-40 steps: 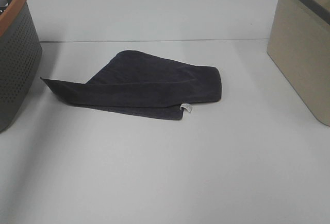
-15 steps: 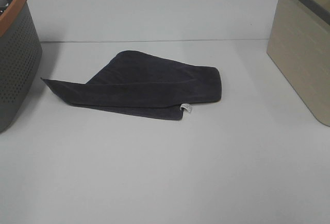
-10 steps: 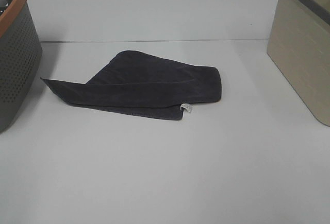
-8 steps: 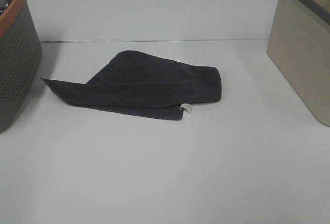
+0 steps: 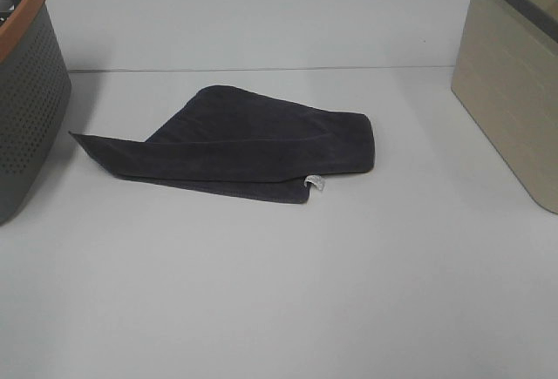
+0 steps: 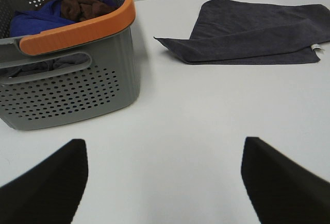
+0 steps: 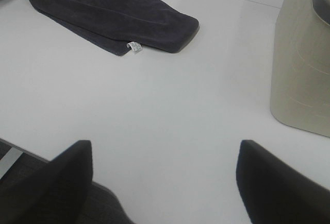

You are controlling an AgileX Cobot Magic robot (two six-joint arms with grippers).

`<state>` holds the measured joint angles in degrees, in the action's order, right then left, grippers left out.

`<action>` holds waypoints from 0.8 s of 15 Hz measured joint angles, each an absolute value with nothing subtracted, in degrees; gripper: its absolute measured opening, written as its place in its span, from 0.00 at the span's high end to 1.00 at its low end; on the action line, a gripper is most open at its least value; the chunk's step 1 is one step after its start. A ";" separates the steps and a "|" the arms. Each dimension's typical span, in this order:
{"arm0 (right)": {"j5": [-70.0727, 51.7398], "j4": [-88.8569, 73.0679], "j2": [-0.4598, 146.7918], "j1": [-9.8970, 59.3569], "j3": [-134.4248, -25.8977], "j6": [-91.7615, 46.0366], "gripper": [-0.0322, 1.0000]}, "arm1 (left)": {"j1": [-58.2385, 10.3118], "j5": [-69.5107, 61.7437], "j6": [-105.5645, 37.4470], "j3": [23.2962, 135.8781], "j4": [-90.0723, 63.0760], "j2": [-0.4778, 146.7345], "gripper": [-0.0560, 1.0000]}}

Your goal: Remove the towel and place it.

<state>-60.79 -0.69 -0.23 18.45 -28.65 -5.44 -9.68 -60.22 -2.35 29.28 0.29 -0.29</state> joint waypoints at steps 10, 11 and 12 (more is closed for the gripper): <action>-60.68 -0.63 -0.23 5.67 -28.65 -5.44 0.24 | 4.70 -60.22 -2.35 29.28 0.00 -0.29 0.23; -60.68 -0.63 -0.23 5.16 -28.65 -5.44 0.24 | 5.90 -60.22 -2.35 29.28 0.00 -0.29 0.23; -60.68 -0.63 -0.23 5.10 -28.65 -5.44 0.24 | 6.07 -60.22 -2.35 29.28 0.00 -0.29 0.23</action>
<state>-60.68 -0.63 -0.23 5.10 -28.65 -5.44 6.07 -60.22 -2.35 29.28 0.00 -0.29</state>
